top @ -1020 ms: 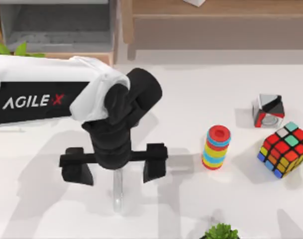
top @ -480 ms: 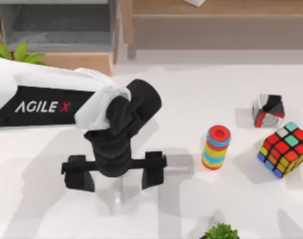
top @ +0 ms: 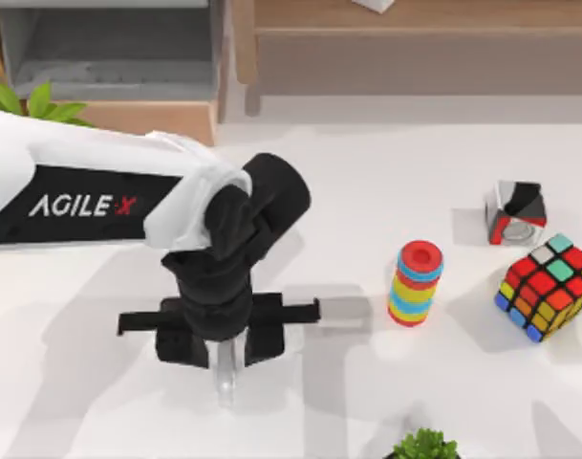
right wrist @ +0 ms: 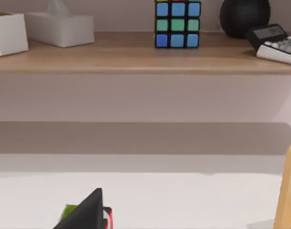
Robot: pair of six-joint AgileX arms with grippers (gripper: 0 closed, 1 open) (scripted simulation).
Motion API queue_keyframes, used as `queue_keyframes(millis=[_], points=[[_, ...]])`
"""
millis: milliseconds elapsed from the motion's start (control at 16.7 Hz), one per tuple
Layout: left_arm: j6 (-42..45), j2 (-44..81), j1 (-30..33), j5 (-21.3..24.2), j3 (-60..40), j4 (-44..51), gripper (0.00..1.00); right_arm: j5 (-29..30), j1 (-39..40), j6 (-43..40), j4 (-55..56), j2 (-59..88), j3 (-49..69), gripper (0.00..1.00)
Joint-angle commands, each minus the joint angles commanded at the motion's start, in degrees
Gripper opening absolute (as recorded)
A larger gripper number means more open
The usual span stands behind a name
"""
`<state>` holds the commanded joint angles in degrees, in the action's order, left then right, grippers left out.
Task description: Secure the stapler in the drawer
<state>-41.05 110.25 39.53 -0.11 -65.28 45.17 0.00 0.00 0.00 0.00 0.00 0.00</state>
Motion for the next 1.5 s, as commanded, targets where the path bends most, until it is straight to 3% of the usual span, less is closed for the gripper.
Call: queue_keyframes(millis=[180,240,1500], points=[[0.0,0.0,0.0,0.0,0.0,0.0,0.02,0.0,0.0,0.0,0.0,0.0,0.0,1.00],[0.0,0.0,0.0,0.0,0.0,0.0,0.00,0.0,0.0,0.0,0.0,0.0,0.0,1.00],[0.6,-3.1,-0.5,0.2,-3.9,6.7,0.00,0.0,0.0,0.0,0.0,0.0,0.0,1.00]])
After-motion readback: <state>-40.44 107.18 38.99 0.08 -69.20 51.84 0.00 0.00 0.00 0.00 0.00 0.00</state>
